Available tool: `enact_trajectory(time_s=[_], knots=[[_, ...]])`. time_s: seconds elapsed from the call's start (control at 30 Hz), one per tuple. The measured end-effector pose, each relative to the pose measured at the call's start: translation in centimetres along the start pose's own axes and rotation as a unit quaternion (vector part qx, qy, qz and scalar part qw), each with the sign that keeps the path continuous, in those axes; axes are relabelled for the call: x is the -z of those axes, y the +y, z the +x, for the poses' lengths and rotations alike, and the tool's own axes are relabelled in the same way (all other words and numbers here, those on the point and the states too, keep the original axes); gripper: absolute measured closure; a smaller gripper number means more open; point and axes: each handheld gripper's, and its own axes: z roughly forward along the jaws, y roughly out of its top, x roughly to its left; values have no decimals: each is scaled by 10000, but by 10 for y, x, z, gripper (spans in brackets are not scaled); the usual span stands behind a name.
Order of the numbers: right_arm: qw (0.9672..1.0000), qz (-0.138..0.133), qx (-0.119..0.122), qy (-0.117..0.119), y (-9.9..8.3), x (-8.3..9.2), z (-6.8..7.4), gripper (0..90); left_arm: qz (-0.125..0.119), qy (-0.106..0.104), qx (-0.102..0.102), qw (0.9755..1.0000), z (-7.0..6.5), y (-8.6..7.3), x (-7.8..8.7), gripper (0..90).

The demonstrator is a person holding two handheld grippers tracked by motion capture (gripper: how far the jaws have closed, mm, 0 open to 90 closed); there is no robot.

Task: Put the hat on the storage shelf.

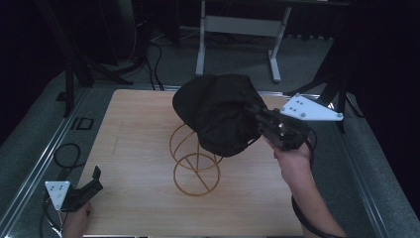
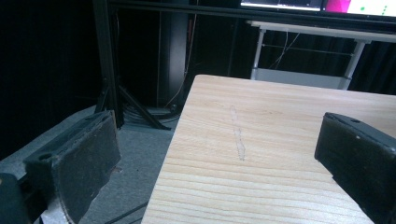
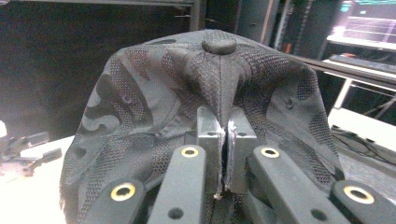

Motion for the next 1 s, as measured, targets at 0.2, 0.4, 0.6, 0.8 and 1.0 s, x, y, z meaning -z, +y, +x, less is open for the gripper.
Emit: enact_trajectory(time_s=[0.2, 0.4, 0.6, 0.8, 1.0], knots=[[9996, 67, 53, 263, -1, -14, 17, 869, 0, -1, 3, 10000, 0, 0, 0, 5], [9989, 143, 133, 421, -2, -27, 31, 869, 4, -9, 21, 10000, 0, 0, 0, 5], [9983, 182, 54, 558, -9, -35, 37, 869, 15, -20, 29, 10000, 0, 0, 0, 5], [9975, 372, 45, 600, -21, -45, 40, 868, 2, -31, 39, 10000, 0, 0, 0, 5], [9963, 613, 28, 594, -36, -52, 40, 867, 11, -37, 28, 10000, 1, 0, 0, 5]])
